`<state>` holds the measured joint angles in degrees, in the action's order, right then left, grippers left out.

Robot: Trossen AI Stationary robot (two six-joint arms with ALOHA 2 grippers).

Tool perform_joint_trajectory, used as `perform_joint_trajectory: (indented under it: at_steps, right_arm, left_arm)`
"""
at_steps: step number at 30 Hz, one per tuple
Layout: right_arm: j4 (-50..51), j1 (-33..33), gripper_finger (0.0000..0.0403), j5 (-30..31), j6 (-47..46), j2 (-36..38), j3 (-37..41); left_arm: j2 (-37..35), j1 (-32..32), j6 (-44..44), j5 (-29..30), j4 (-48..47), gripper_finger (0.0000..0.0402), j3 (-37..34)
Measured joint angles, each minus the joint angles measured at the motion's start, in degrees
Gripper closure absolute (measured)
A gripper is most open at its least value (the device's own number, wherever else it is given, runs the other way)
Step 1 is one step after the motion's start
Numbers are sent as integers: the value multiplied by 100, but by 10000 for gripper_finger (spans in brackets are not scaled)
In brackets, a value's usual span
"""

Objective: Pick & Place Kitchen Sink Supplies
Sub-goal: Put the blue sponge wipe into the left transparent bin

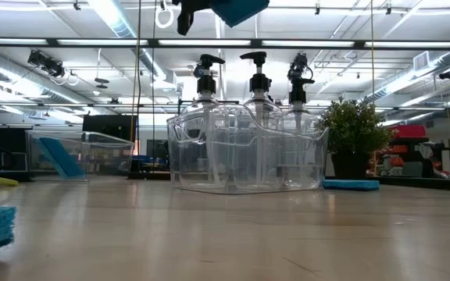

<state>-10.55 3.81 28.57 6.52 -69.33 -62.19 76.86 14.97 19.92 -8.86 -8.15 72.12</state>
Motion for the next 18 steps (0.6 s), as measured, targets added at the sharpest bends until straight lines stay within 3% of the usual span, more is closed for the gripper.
perform_joint_trajectory:
  at_steps: [11, 18]
  right_arm:
    - [9, 3, 167, 43, 2, 162, 0]
    - [118, 3, 176, 55, -1, 195, 0]
  left_arm:
    - [-4, 559, -121, 19, -797, 391, 1]
    - [-184, 921, -157, 753, -1891, 391, 5]
